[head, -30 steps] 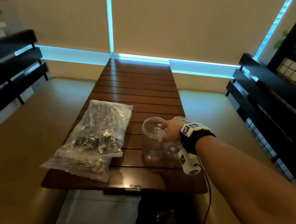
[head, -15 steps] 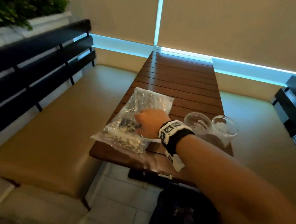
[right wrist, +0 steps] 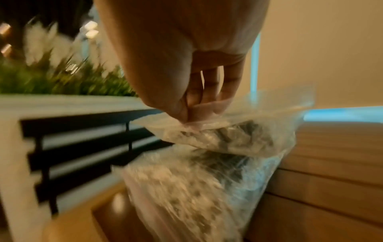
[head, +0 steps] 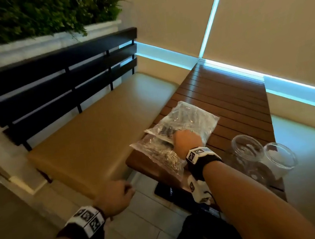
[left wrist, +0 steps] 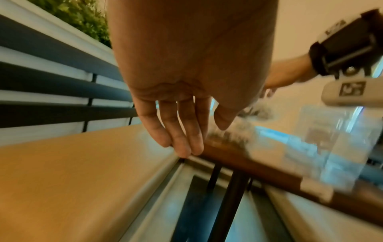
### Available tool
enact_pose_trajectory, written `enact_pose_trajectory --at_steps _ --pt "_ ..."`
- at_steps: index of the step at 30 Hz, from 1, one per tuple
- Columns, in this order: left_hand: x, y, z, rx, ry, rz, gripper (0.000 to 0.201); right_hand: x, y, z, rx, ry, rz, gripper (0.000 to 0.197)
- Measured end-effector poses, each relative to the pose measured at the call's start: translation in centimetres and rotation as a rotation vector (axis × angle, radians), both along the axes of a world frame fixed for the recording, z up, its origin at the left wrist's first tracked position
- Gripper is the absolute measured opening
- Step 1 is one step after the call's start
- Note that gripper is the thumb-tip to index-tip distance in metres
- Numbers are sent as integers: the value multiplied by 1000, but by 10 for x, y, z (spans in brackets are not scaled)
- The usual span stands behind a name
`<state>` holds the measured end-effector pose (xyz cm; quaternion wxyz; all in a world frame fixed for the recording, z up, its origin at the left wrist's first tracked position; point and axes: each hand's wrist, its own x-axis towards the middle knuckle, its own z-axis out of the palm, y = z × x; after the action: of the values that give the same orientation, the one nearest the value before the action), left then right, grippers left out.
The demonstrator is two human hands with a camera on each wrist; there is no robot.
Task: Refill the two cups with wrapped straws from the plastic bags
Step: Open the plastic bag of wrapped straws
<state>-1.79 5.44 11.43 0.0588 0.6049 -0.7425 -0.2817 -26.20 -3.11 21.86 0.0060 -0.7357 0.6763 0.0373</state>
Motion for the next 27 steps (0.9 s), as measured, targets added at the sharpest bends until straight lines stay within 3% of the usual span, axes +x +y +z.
enact_pose_trajectory --at_steps 5,7,9,15,18,21,27 --pt "-68 -67 77 -185 328 26 48 -8 -4 20 -60 -400 -143 18" --pt "-89 -84 93 -107 538 151 51 -15 -4 26 -62 -515 -168 21" --pt "-105 -96 101 13 668 244 45 -22 -3 31 -70 -614 -197 26" --pt "-133 -110 115 176 900 252 18 -38 0 34 -12 -848 -276 30" --pt "-132 -117 119 148 940 163 16 -50 4 37 37 -1097 -320 27" --pt "-130 -119 127 90 870 77 23 -57 8 39 36 -1295 -365 28" --pt "-134 -123 147 0 785 26 26 -44 0 44 -168 -1228 -439 28"
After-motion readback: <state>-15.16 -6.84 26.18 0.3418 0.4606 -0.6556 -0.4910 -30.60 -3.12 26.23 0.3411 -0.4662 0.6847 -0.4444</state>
